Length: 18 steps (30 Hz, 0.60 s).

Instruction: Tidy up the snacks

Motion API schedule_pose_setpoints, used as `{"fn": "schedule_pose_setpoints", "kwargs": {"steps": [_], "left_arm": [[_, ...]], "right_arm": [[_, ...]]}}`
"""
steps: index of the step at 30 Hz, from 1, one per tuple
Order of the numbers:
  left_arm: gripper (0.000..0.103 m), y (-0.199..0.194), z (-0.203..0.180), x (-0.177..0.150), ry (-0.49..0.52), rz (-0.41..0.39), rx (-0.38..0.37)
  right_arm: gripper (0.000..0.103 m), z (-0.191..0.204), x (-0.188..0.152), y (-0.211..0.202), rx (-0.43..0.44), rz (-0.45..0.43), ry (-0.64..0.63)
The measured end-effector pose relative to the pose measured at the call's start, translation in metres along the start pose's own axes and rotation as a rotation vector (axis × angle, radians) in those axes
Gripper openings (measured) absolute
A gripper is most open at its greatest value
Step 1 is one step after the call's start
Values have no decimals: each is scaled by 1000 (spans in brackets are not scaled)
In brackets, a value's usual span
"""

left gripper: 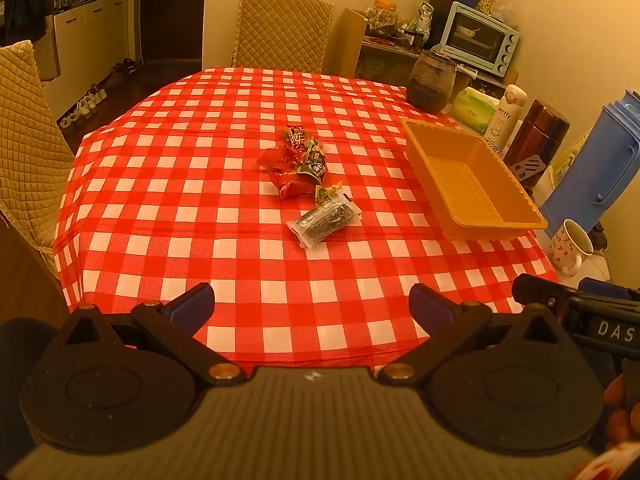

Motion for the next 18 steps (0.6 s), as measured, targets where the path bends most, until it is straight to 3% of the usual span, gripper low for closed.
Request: {"fn": "schedule_pose_setpoints", "kwargs": {"steps": [18], "left_arm": [[103,0,0,0,1,-2,0]], "right_arm": [[103,-1,-1,0,0,-1,3]]}}
Point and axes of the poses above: each gripper's, at about its wrist camera, not at the fingertips, and y roughly the way its jaws point, z to its left, x to its top, the point moved 7 cm from there along y, roughly the way its jaws point, and after that the axes turned 9 degrees about x, right-handed, at the moved point
